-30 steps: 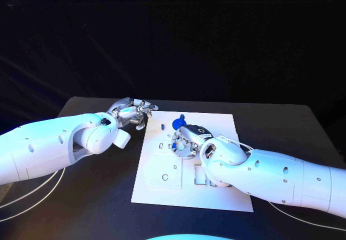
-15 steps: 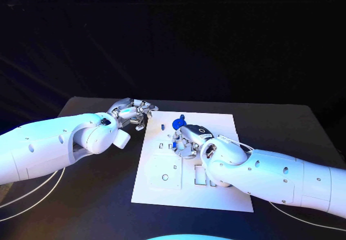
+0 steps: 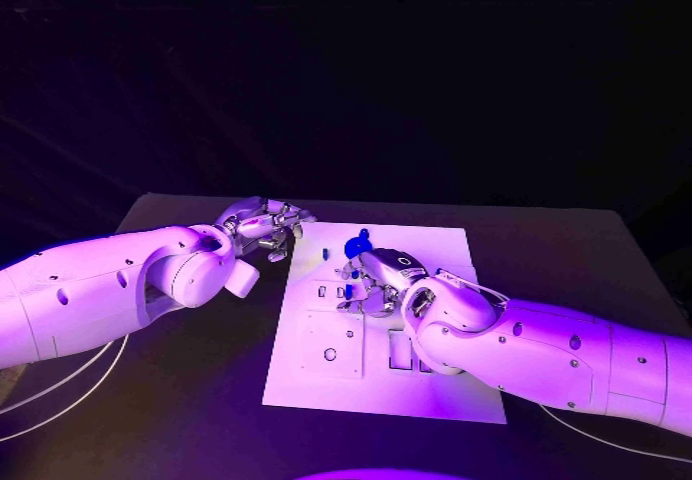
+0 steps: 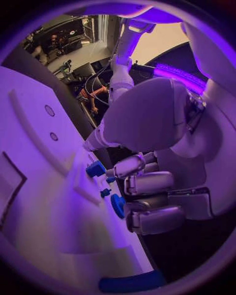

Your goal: Assemble the parts on the task board

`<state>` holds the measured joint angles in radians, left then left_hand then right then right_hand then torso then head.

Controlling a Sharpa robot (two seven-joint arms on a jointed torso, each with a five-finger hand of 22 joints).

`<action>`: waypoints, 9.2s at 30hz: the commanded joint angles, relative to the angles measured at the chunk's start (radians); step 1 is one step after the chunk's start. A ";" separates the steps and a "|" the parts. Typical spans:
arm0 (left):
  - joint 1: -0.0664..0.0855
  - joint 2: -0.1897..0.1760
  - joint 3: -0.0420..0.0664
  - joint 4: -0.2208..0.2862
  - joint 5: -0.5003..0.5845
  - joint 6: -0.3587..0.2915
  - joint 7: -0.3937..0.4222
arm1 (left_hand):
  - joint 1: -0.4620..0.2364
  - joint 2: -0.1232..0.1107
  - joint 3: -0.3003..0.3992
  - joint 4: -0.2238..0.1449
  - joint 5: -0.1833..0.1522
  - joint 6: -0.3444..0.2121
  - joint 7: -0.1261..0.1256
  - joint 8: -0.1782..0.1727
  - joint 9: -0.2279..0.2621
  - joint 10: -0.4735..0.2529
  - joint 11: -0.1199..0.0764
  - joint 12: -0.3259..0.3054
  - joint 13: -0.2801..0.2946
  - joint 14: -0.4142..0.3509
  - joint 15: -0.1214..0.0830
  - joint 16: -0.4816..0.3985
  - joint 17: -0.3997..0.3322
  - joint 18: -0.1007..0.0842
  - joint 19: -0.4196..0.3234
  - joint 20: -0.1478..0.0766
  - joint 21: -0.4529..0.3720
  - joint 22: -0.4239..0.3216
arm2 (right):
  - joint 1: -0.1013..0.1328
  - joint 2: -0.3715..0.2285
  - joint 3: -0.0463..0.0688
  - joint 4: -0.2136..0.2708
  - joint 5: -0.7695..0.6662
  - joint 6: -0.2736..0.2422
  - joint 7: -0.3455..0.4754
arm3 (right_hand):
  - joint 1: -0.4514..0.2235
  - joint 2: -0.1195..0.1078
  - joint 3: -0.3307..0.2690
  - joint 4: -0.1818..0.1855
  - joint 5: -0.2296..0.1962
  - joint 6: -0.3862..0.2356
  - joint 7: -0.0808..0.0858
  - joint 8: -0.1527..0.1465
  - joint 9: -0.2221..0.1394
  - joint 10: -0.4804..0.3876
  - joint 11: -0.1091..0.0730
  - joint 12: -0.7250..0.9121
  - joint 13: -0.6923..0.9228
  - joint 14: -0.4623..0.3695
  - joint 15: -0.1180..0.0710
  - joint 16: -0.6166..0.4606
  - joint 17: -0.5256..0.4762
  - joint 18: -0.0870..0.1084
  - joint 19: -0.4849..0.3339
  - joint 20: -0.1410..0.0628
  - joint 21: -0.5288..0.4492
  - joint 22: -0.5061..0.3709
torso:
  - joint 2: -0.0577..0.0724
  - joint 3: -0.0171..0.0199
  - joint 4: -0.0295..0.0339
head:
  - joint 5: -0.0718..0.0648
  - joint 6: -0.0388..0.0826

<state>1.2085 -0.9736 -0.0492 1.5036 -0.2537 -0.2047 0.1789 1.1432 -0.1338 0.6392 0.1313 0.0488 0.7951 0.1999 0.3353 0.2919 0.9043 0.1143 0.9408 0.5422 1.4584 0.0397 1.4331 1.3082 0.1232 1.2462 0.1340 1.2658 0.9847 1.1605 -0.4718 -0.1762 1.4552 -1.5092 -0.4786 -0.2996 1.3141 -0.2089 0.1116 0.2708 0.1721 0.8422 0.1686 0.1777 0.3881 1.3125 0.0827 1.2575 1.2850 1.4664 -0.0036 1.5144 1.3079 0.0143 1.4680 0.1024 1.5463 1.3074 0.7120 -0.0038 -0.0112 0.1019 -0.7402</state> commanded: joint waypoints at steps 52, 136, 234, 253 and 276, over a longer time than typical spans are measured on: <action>0.120 0.318 -0.019 -0.167 -0.740 0.504 -0.698 | -0.099 0.024 -0.346 0.162 0.001 -0.042 -0.092 0.418 0.315 0.180 -0.079 0.246 0.251 0.084 -0.068 0.094 0.183 -0.044 0.123 -0.059 0.128 0.209 | 0.173 -0.363 0.025 0.122 0.622 0.012 0.210 | 0.092 0.050 0.044 0.018 0.100 0.009 -0.002 0.005 -0.018 -0.025 -0.002 -0.020 -0.028 0.077 0.006 -0.014 0.157 0.006 0.066 0.003 -0.060 0.219 | -0.045 0.0049 -0.0227 | 0.029 -0.006; 0.109 0.380 -0.060 -0.232 -0.660 0.550 -0.700 | 0.098 0.044 0.173 -0.028 0.005 -0.052 -0.097 0.419 0.429 0.192 -0.089 0.221 0.266 0.085 -0.076 0.094 0.187 -0.047 0.128 -0.063 0.135 0.226 | 0.173 -0.350 0.024 0.103 0.617 0.022 0.202 | 0.088 0.053 0.055 0.016 0.108 0.009 -0.002 0.008 -0.020 -0.039 -0.003 -0.037 -0.044 0.076 0.006 -0.016 0.156 0.008 0.062 0.003 -0.070 0.214 | -0.043 0.0067 -0.0234 | 0.025 -0.031; 0.060 0.306 -0.073 -0.124 -0.825 0.400 -0.710 | -0.114 -0.014 0.325 -0.151 0.189 0.019 -0.144 0.507 0.519 0.385 -0.130 0.367 0.500 0.094 -0.112 0.102 0.201 -0.053 0.153 -0.092 0.151 0.259 | 0.170 -0.348 0.021 0.093 0.614 0.041 0.195 | 0.075 0.047 0.082 0.016 0.152 0.018 -0.005 0.018 -0.022 -0.036 -0.006 -0.038 -0.048 0.076 0.004 -0.018 0.154 0.008 0.062 0.001 -0.072 0.214 | -0.043 0.0063 -0.0238 | 0.040 -0.040; 0.061 0.312 -0.072 -0.154 -0.701 0.433 -0.712 | -0.125 -0.021 0.332 -0.181 0.280 0.044 -0.152 0.517 0.496 0.421 -0.140 0.386 0.540 0.097 -0.121 0.106 0.207 -0.058 0.168 -0.103 0.161 0.280 | 0.168 -0.344 0.021 0.085 0.614 0.043 0.195 | 0.074 0.046 0.085 0.015 0.158 0.018 -0.005 0.019 -0.022 -0.037 -0.006 -0.039 -0.050 0.076 0.003 -0.018 0.154 0.009 0.062 0.000 -0.072 0.214 | -0.043 0.0070 -0.0242 | 0.041 -0.041; 0.066 0.320 -0.071 -0.179 -0.701 0.477 -0.713 | -0.128 -0.023 0.328 -0.193 0.321 0.056 -0.155 0.518 0.483 0.435 -0.143 0.392 0.556 0.102 -0.123 0.117 0.226 -0.060 0.173 -0.105 0.165 0.290 | 0.167 -0.342 0.020 0.083 0.613 0.046 0.194 | 0.074 0.046 0.085 0.015 0.158 0.018 -0.005 0.019 -0.022 -0.037 -0.006 -0.039 -0.050 0.076 0.003 -0.018 0.154 0.009 0.062 0.000 -0.072 0.214 | -0.042 0.0066 -0.0234 | 0.041 -0.039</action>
<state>1.2814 -0.6557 -0.1147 1.3250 -0.9558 0.2197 -0.5235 1.0228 -0.1553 0.7918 0.1199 0.3633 0.8109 0.0778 0.8490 0.7752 1.3298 -0.0281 1.3284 1.0976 1.4670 -0.0768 1.5458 1.3073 0.0759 1.4152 0.0320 1.4279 1.2731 1.3286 -0.8151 -0.1558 1.5376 -0.8857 -0.4474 -0.1102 1.3962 -0.1618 0.1910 0.2854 0.3274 0.8532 0.1648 0.1933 0.3675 1.2775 0.0789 1.2226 1.2361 1.4629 -0.0002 1.5010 1.3073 0.0142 1.4679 0.1022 1.4809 1.3080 0.6693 0.0033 -0.0347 0.1423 -0.7799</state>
